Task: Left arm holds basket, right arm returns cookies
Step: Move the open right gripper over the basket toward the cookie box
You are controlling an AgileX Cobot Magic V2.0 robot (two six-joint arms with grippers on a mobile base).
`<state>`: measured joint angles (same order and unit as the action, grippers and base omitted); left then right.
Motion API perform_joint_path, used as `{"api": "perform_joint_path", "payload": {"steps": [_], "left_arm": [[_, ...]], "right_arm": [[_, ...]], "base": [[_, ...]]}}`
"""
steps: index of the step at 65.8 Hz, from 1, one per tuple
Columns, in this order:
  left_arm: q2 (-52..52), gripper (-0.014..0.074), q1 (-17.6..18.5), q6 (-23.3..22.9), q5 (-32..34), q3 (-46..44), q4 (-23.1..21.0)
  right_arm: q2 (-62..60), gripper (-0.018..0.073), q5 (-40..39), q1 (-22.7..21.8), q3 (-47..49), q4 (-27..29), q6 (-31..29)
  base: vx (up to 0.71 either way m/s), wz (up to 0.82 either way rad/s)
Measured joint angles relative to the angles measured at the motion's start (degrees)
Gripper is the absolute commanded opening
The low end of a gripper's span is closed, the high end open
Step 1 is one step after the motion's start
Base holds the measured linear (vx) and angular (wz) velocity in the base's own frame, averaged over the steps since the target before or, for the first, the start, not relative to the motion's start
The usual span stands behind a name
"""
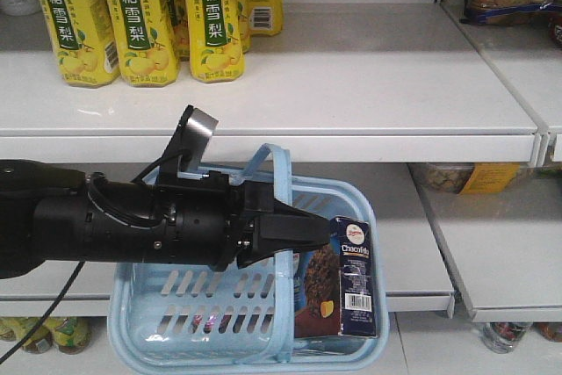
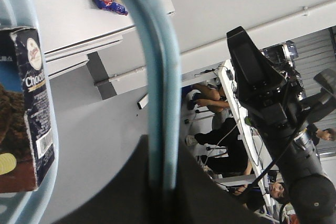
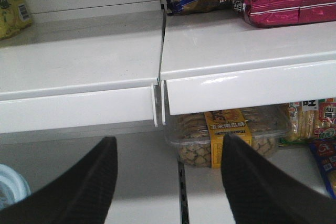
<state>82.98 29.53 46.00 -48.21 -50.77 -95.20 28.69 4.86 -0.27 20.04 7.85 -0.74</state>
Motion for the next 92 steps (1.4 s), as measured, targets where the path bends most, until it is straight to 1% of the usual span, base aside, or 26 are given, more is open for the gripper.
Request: {"api": "perform_joint_path", "payload": {"steps": [17,22,29,37,41,49,61,70,78,92], "left_arm": [[0.00,-0.0003,0.00,0.00,0.00,0.00,0.00],[0.00,-0.0003,0.00,0.00,0.00,0.00,0.00],[0.00,-0.0003,0.00,0.00,0.00,0.00,0.00],[0.00,-0.0003,0.00,0.00,0.00,0.00,0.00],[0.00,-0.0003,0.00,0.00,0.00,0.00,0.00],[0.00,-0.0003,0.00,0.00,0.00,0.00,0.00],[0.00,-0.0003,0.00,0.00,0.00,0.00,0.00],[0.00,-0.0003,0.00,0.00,0.00,0.00,0.00],[0.00,-0.0003,0.00,0.00,0.00,0.00,0.00],[0.00,-0.0003,0.00,0.00,0.00,0.00,0.00]], "right_arm": [[0.00,0.0417,-0.08,0.00,0.05,1.68,0.05],[0.00,0.0423,1.68,0.00,0.65,2.74,0.05],[0.43,0.0432,6.25,0.00,3.57,7.50,0.05],[2.90,0.0432,13.15,0.59,7.98,14.34,-0.59],[4.78,0.0432,15.43,2.50,9.63,17.82,-1.97],[10.41,0.0432,18.13,8.34,11.34,23.59,-6.60],[19.21,0.0440,19.57,15.95,13.02,30.84,-10.97],[25.43,0.0483,19.62,20.56,14.73,35.55,-14.96],[29.64,0.0524,19.73,22.72,16.20,37.80,-17.61],[35.09,0.0536,20.16,23.12,16.97,39.18,-18.77]], "base": [[0.00,0.00],[0.00,0.00],[0.00,0.00],[0.00,0.00],[0.00,0.00],[0.00,0.00],[0.00,0.00],[0.00,0.00],[0.00,0.00],[0.00,0.00]]}}
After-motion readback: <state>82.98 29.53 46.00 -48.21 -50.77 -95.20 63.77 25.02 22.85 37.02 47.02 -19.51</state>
